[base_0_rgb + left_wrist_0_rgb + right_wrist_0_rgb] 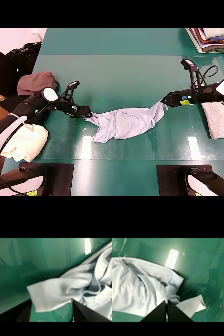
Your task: Fold the shirts.
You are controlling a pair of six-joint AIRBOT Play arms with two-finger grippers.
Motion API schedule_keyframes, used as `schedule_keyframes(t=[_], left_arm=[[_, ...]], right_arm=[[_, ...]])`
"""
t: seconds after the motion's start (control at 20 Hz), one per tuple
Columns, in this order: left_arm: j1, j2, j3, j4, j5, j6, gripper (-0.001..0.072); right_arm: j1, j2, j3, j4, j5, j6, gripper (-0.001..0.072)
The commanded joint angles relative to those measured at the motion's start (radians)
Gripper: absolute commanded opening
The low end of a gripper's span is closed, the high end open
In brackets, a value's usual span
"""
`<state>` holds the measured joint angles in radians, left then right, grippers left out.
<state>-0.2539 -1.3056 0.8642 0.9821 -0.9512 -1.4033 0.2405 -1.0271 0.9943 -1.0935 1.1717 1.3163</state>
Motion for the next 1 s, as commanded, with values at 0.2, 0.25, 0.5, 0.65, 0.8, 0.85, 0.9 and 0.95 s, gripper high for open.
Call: schedule_keyframes(t=[0.2,0.25,0.5,0.65,0.8,0.85,0.9,0.95], left_arm=[[0.001,-0.029,0.109,-0.023,0.045,-0.003,0.0027],[0.001,-0.008,0.173,0.015,0.026,-0.004,0.0027],[0.001,0.194,0.604,0.305,0.033,-0.003,0.0027],[0.001,0.294,0.827,0.388,0.037,-0.003,0.0027],[0.001,0.371,0.951,0.403,0.039,-0.003,0.0027],[0.001,0.393,0.973,0.403,0.039,-0.003,0.0028],[0.001,0.410,0.991,0.403,0.037,-0.003,0.0028],[0.001,0.425,1.005,0.402,0.046,-0.003,0.0027]], right_arm=[[-0.020,0.000,0.023,-0.002,-0.004,0.000,0.0012],[-0.042,0.000,0.060,-0.003,-0.002,0.000,0.0012],[-0.177,0.000,0.417,-0.002,-0.003,-0.019,0.0011],[-0.217,0.000,0.648,-0.002,-0.003,-0.046,0.0011],[-0.238,0.003,0.801,-0.002,0.000,-0.046,0.0011],[-0.241,0.010,0.835,-0.003,0.002,-0.046,0.0011],[-0.241,0.018,0.859,-0.004,0.002,-0.047,0.0011],[-0.241,0.031,0.880,-0.010,0.001,-0.048,0.0011]])
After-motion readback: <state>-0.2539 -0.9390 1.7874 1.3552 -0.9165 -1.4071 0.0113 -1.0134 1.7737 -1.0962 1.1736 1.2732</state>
